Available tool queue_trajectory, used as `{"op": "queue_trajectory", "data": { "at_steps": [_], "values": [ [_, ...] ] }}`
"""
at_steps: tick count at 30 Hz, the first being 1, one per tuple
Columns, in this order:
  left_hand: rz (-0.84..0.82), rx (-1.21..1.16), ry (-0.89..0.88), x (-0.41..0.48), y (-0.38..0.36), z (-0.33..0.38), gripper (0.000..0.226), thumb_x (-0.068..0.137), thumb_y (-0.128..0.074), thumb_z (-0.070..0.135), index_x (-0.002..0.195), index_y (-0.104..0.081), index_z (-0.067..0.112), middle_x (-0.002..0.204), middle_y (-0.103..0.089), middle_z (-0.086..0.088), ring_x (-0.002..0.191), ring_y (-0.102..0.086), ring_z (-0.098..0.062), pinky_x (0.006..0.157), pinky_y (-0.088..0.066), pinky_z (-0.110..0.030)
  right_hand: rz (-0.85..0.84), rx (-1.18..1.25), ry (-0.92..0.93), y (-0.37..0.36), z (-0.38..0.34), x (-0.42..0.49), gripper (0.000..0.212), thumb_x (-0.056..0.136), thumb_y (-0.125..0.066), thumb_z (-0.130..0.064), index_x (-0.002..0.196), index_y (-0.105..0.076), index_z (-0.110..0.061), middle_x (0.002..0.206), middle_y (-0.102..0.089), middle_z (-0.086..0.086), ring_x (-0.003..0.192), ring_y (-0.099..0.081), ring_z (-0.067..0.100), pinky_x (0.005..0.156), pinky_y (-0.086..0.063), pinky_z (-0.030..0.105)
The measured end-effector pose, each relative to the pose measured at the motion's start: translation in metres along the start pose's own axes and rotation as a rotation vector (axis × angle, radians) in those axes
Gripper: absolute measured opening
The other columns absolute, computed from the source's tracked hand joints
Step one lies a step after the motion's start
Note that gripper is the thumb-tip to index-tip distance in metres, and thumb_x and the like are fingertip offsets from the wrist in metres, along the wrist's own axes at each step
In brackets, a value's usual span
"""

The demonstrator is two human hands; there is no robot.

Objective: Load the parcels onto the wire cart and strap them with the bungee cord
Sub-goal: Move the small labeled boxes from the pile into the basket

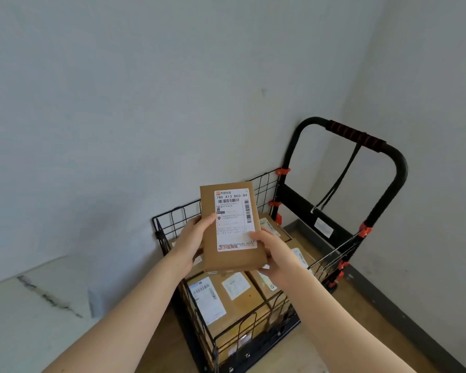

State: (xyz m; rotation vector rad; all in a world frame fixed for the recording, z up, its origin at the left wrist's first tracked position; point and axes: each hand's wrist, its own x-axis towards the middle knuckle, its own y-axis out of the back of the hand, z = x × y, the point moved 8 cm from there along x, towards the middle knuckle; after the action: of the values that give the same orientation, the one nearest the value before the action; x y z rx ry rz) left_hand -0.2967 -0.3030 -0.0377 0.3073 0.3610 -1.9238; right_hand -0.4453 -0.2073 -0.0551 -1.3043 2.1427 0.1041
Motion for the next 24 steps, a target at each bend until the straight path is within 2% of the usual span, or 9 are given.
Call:
{"op": "queue_trajectory", "data": {
  "at_steps": [2,4,8,11,13,17,21,24],
  "values": [
    [0.008,0.015,0.015,0.028,-0.003,0.006,0.027,0.092,-0.054,0.038,0.113,-0.055,0.022,0.099,-0.066,0.006,0.090,-0.060,-0.009,0.069,-0.045,-0.029,0.022,-0.012,-0.013,0.003,-0.013,0.027,0.040,0.081,-0.071,-0.017,0.115,-0.055,-0.031,0.107,-0.066,0.004,0.102,-0.061,0.023,0.076,-0.051,0.036],
    [0.005,0.046,0.035,0.057,-0.001,0.007,0.042,0.089,-0.057,0.041,0.125,-0.049,0.020,0.107,-0.065,0.005,0.094,-0.060,-0.009,0.070,-0.046,-0.029,0.021,-0.018,-0.024,0.002,-0.021,0.056,0.038,0.080,-0.071,-0.017,0.112,-0.057,-0.031,0.107,-0.068,0.005,0.103,-0.063,0.025,0.083,-0.053,0.039],
    [0.017,0.052,0.096,0.098,0.007,-0.006,0.050,0.088,-0.060,0.037,0.133,-0.045,0.020,0.110,-0.063,0.006,0.101,-0.058,-0.013,0.096,-0.045,-0.042,0.023,-0.066,-0.079,0.001,-0.017,0.101,0.039,0.081,-0.070,-0.017,0.113,-0.055,-0.033,0.110,-0.067,0.005,0.106,-0.061,0.025,0.082,-0.052,0.038],
    [0.046,0.045,0.144,0.119,0.012,-0.018,0.048,0.089,-0.061,0.032,0.133,-0.044,0.022,0.106,-0.061,0.008,0.101,-0.057,-0.014,0.103,-0.041,-0.046,0.021,-0.123,-0.123,0.002,-0.012,0.130,0.048,0.078,-0.072,-0.019,0.120,-0.055,-0.034,0.112,-0.067,0.004,0.107,-0.060,0.024,0.085,-0.050,0.040],
    [0.062,0.049,0.162,0.133,0.014,-0.024,0.047,0.090,-0.061,0.029,0.133,-0.044,0.021,0.107,-0.062,0.008,0.097,-0.057,-0.011,0.099,-0.043,-0.041,0.011,-0.141,-0.154,0.002,-0.009,0.147,0.051,0.078,-0.072,-0.019,0.123,-0.054,-0.034,0.114,-0.066,0.004,0.108,-0.059,0.024,0.081,-0.050,0.038],
    [0.128,0.101,0.192,0.154,0.018,-0.040,0.049,0.091,-0.059,0.025,0.137,-0.042,0.020,0.124,-0.057,0.002,0.102,-0.054,-0.012,0.089,-0.042,-0.031,-0.024,-0.177,-0.231,0.004,0.000,0.186,0.050,0.081,-0.070,-0.018,0.125,-0.052,-0.034,0.113,-0.065,0.005,0.106,-0.059,0.024,0.073,-0.049,0.036],
    [0.189,0.064,0.279,0.179,0.021,-0.071,0.040,0.091,-0.059,0.022,0.129,-0.046,0.027,0.114,-0.060,0.007,0.097,-0.057,-0.011,0.086,-0.046,-0.031,-0.088,-0.264,-0.304,0.003,0.017,0.227,0.047,0.083,-0.067,-0.019,0.126,-0.052,-0.034,0.115,-0.064,0.004,0.106,-0.058,0.023,0.074,-0.049,0.036],
    [0.230,0.057,0.356,0.199,0.021,-0.098,0.043,0.090,-0.060,0.019,0.130,-0.046,0.023,0.111,-0.061,0.006,0.096,-0.059,-0.012,0.079,-0.045,-0.027,-0.119,-0.307,-0.385,0.009,0.034,0.256,0.050,0.083,-0.068,-0.018,0.127,-0.052,-0.034,0.117,-0.063,0.005,0.107,-0.058,0.023,0.071,-0.049,0.035]
  ]
}}
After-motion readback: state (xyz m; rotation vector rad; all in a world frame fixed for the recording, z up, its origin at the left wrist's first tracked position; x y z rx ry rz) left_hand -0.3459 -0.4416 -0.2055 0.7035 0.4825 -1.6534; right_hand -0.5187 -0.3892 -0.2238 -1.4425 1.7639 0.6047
